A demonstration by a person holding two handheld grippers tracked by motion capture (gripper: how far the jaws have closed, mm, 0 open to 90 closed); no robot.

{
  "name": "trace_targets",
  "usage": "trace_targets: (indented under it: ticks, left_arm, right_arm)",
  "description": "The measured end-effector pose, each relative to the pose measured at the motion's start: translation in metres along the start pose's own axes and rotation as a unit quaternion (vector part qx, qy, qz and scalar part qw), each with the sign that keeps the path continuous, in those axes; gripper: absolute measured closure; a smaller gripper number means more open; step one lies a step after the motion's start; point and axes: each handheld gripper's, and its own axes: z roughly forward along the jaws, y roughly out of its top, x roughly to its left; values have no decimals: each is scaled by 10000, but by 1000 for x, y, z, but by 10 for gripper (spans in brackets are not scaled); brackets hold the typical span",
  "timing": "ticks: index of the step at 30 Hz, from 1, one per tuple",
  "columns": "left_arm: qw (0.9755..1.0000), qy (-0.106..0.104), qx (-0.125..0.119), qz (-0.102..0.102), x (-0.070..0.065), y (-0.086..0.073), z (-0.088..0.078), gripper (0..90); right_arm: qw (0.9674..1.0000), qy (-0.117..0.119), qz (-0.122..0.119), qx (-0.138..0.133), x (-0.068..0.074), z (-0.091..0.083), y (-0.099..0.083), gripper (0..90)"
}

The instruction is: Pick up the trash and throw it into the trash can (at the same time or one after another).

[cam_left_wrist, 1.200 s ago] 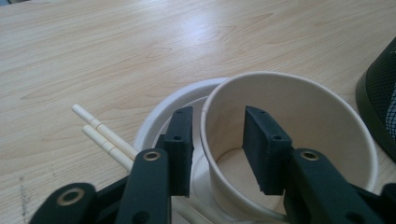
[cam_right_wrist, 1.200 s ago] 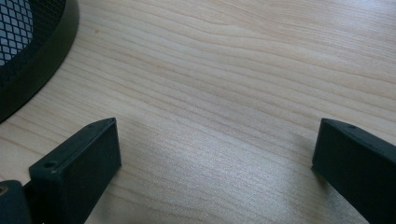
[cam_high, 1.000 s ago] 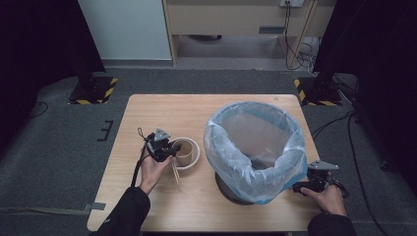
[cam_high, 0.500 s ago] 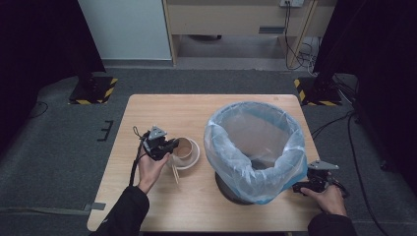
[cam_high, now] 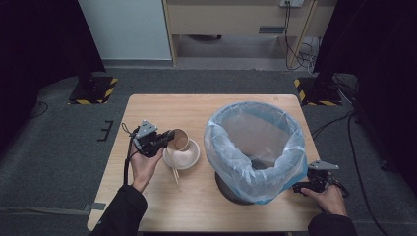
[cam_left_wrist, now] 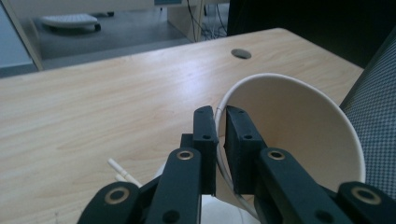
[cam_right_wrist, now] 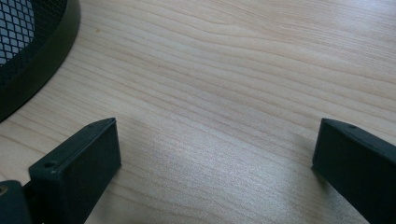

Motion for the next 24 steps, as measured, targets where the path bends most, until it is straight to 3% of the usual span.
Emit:
trace_targets:
  ticks: [11, 24]
  left_arm:
    - [9988, -28, -497, -18, 1, 16, -23, 826]
    - [9935, -74, -1133, -95, 4, 37, -54, 826]
  right_arm:
    - [10000, -1, 3, 0, 0, 0, 0, 12]
    - [10000, -1, -5, -2, 0, 0, 0, 12]
